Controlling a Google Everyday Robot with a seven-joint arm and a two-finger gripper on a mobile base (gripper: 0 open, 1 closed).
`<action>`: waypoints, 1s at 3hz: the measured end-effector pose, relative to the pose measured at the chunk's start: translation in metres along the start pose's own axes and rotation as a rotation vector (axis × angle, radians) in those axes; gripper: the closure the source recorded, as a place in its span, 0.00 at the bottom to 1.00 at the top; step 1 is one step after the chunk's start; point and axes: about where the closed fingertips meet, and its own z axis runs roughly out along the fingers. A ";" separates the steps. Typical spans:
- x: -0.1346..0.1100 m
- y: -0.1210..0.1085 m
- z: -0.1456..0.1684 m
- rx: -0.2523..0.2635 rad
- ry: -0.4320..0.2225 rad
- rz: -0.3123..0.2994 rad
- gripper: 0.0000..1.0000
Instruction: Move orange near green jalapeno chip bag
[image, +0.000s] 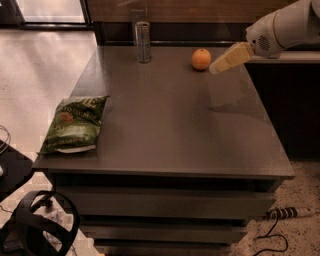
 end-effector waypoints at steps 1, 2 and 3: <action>0.001 -0.008 0.028 0.009 -0.040 0.040 0.00; 0.001 -0.008 0.028 0.009 -0.040 0.040 0.00; 0.004 -0.028 0.046 0.031 -0.078 0.068 0.00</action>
Offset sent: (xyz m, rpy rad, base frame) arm 0.0185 0.0065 -0.0133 0.0426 -0.0083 -0.0186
